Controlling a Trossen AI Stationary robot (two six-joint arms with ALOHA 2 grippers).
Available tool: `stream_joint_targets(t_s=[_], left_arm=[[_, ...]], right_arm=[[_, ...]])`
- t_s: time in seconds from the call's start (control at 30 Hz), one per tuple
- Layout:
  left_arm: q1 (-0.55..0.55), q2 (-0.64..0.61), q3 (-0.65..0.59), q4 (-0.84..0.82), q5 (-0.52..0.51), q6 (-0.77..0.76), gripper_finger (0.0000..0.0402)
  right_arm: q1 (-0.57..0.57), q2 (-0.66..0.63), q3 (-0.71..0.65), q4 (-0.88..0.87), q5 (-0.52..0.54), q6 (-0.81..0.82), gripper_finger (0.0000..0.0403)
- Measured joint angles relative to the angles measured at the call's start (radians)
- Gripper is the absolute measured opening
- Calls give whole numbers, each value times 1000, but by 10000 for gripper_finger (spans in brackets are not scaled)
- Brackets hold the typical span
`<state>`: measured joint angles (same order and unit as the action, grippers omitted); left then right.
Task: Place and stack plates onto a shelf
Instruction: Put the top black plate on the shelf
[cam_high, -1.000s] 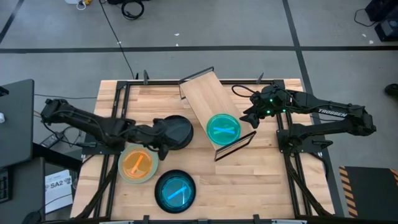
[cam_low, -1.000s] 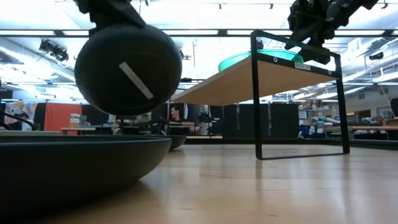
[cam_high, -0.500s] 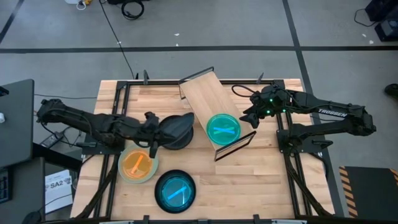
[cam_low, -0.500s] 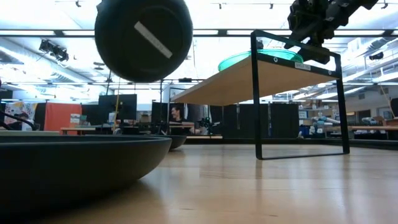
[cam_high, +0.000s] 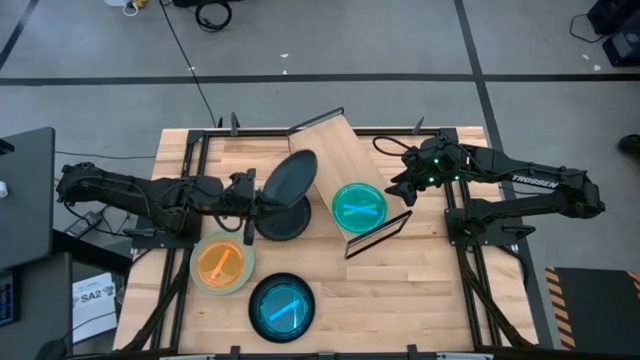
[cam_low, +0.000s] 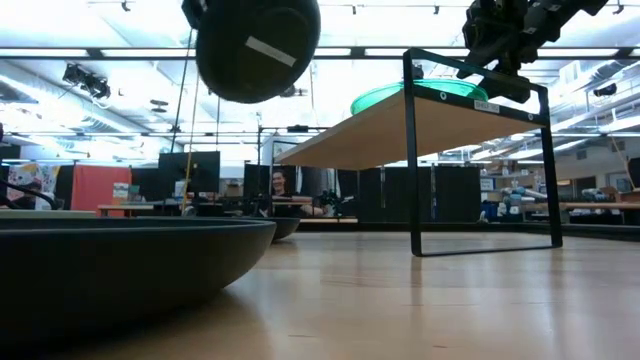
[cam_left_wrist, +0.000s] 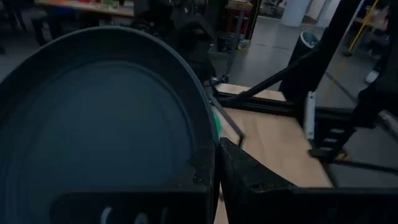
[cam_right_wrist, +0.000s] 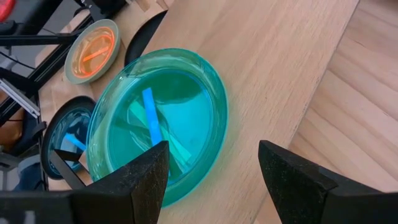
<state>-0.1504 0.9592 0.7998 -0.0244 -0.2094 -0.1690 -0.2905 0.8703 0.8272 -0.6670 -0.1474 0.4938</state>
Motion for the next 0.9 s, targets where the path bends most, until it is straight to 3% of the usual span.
stream_joint_targets(t_s=[0.2,0.37,0.67,0.9], left_arm=[[111,41,46,8,130,80,16],[192,140,192,-95,214,151,16],[282,417,549,-396,234,314,16],[342,598,719,-529,234,373,16]], right_arm=[[0,0,0,0,0,0,252],[0,0,0,0,0,0,252],[0,0,0,0,0,0,252],[0,0,0,0,0,0,252]])
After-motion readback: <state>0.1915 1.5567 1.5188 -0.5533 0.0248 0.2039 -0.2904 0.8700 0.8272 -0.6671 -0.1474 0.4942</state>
